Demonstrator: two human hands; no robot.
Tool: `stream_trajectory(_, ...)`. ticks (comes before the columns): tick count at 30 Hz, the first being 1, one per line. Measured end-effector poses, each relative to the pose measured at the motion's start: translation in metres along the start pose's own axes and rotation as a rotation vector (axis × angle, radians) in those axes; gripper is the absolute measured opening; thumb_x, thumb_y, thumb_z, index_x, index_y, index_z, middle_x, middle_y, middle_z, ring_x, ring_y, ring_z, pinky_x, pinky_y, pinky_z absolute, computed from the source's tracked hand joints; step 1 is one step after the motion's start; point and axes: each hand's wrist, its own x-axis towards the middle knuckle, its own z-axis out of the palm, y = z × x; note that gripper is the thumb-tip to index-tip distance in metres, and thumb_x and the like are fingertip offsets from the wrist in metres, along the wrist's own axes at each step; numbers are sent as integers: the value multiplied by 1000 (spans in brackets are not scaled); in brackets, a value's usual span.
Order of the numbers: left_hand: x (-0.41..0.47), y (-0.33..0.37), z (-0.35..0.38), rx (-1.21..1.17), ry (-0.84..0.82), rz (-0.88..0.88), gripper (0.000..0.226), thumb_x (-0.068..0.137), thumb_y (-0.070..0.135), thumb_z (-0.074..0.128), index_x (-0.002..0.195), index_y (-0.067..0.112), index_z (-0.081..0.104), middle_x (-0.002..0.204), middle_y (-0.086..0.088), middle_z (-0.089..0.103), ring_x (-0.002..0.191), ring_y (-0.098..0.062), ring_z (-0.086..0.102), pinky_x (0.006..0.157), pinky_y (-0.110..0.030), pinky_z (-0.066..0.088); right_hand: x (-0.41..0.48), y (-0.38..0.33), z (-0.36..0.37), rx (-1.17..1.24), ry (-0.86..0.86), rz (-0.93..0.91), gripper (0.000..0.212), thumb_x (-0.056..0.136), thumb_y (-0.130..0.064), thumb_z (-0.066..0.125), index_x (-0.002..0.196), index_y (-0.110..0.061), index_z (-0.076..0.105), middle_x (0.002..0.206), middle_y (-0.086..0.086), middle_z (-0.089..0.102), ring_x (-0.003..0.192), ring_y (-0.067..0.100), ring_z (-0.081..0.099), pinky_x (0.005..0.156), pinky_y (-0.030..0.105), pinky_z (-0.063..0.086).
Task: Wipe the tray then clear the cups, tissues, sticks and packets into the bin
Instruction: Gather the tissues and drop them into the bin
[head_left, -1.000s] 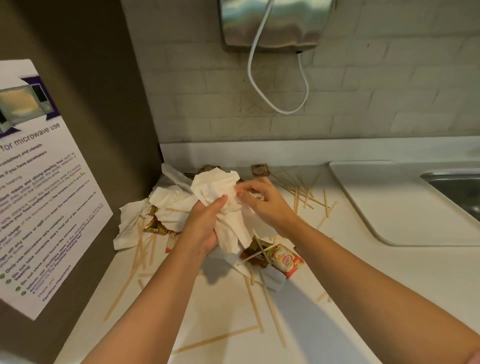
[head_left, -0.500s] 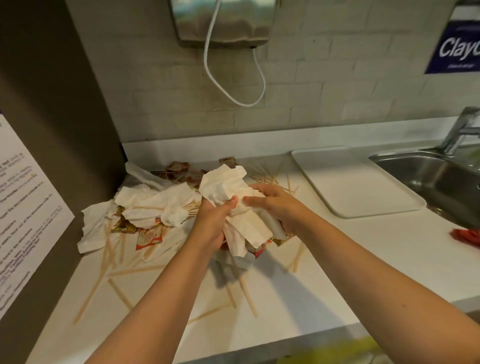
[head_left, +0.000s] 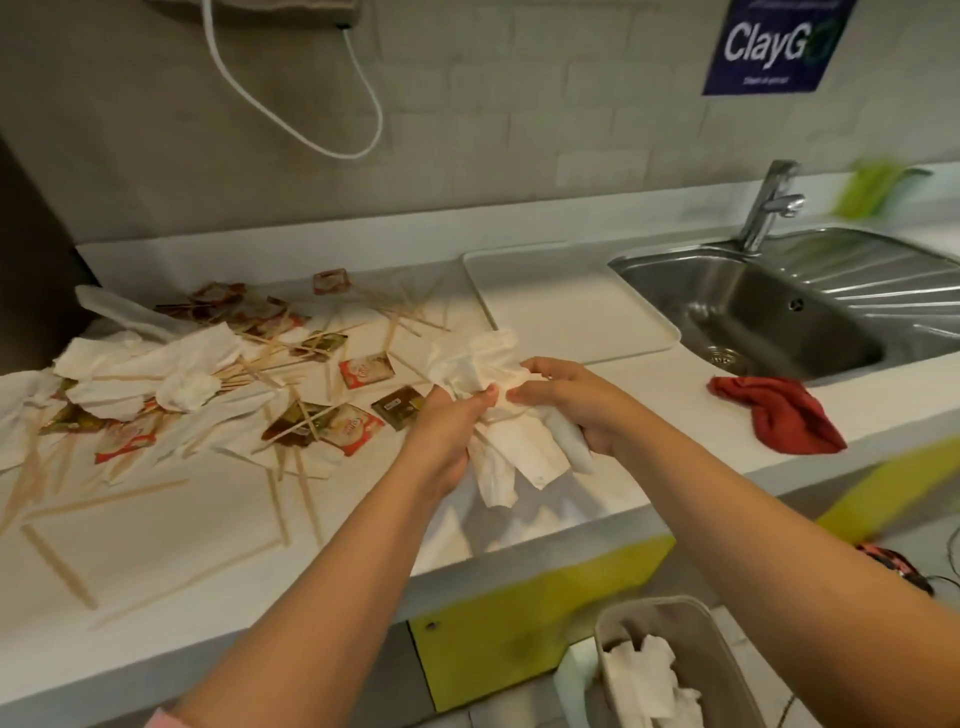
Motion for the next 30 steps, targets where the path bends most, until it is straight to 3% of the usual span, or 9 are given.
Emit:
stream_trajectory(4, -16, -40, 46, 130, -92, -35, 33, 92, 2, 52, 125, 6, 54, 116, -12, 65, 102, -26, 64, 90, -37, 51, -42, 24, -51, -32, -9, 92, 13, 87, -3, 56, 95, -12, 62, 87, 7, 68, 79, 21, 65, 68, 28, 53)
stream_trajectory(8, -31, -86, 76, 267, -212, -79, 30, 89, 3, 59, 118, 3, 59, 109, -13, 68, 93, -23, 66, 82, -32, 52, -79, 64, -99, 44, -80, 230, 32, 85, -6, 61, 116, -8, 60, 107, 13, 67, 92, 24, 66, 80, 35, 52)
stream_trajectory(10, -39, -114, 91, 339, -275, -90, 33, 88, 7, 62, 121, 6, 59, 114, -9, 67, 101, -20, 64, 88, -32, 52, -99, 87, -121, 47, -103, 290, 36, 81, -9, 66, 117, -10, 61, 112, 13, 67, 93, 24, 66, 81, 35, 52)
stream_trajectory(14, -51, -171, 121, 479, -407, -119, 40, 87, 20, 63, 127, 23, 57, 124, 4, 62, 114, -12, 58, 99, -35, 47, -131, 139, -159, 118, -111, 409, 65, 51, -22, 86, 111, -12, 65, 107, 14, 69, 90, 24, 68, 80, 36, 53)
stream_trajectory(18, -59, -224, 133, 504, -389, -262, 39, 90, 20, 60, 128, 22, 54, 122, 7, 61, 114, -14, 57, 99, -37, 47, -151, 186, -178, 146, -35, 528, 52, 62, -17, 75, 113, -15, 63, 104, 10, 71, 92, 24, 67, 82, 39, 52)
stream_trajectory(21, -57, -258, 131, 491, -344, -411, 44, 89, 18, 60, 132, 20, 50, 128, 3, 59, 118, -18, 56, 100, -38, 47, -157, 217, -184, 137, 33, 595, 61, 65, -14, 71, 123, -13, 53, 117, 13, 64, 104, 30, 62, 91, 43, 50)
stream_trajectory(23, -57, -273, 129, 447, -333, -511, 42, 92, 11, 56, 132, 16, 49, 128, -1, 59, 114, -18, 58, 91, -31, 51, -157, 234, -184, 104, 68, 603, 64, 67, -11, 71, 127, -14, 47, 118, 9, 60, 102, 26, 62, 83, 38, 53)
stream_trajectory(26, -59, -288, 128, 394, -288, -636, 37, 93, 5, 52, 128, 17, 48, 119, -3, 61, 100, -19, 59, 76, -27, 52, -154, 261, -183, 95, 76, 659, 45, 81, -3, 65, 121, -20, 51, 114, 7, 62, 98, 25, 63, 76, 34, 56)
stream_trajectory(30, -59, -311, 122, 409, -202, -763, 38, 94, 10, 51, 131, 16, 46, 119, -4, 60, 103, -23, 57, 82, -36, 50, -149, 294, -181, -25, 110, 799, 26, 82, -5, 62, 105, -17, 59, 109, 13, 64, 96, 29, 62, 81, 39, 53)
